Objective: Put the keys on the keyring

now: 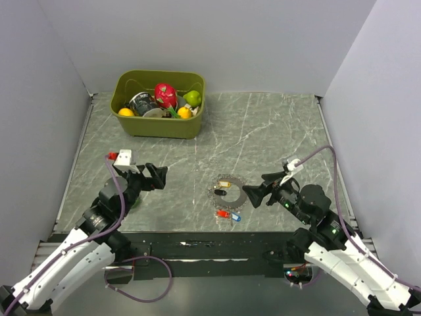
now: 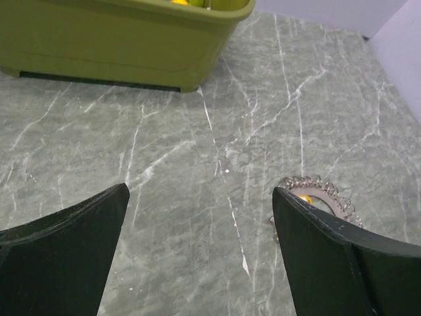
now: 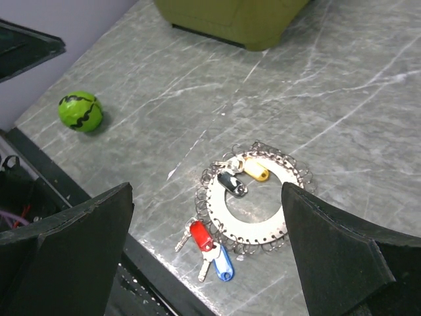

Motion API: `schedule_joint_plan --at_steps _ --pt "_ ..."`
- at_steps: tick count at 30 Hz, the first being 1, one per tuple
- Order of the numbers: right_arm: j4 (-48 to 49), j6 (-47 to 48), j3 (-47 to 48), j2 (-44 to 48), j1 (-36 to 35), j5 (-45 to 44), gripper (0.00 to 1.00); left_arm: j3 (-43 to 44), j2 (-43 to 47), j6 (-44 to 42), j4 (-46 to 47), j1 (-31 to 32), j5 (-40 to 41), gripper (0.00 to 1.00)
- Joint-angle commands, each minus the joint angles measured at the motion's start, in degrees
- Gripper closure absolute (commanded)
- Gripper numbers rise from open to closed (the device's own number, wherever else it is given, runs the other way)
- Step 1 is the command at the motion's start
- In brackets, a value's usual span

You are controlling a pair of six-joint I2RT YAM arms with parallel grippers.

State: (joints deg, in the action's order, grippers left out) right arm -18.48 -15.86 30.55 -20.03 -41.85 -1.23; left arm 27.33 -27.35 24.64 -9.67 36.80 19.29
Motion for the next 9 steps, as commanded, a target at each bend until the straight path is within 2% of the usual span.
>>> schedule_joint_plan --at_steps 1,9 --pt "-0.33 -1.37 -0.84 2.71 0.27 -4.21 0.00 0.35 1.43 0.32 0.53 0.12 2.32 0.04" --pt "1.60 0.73 -0.84 2.10 0.27 -12.02 0.00 -2.36 1.86 0.67 5.27 0.12 4.00 0.04"
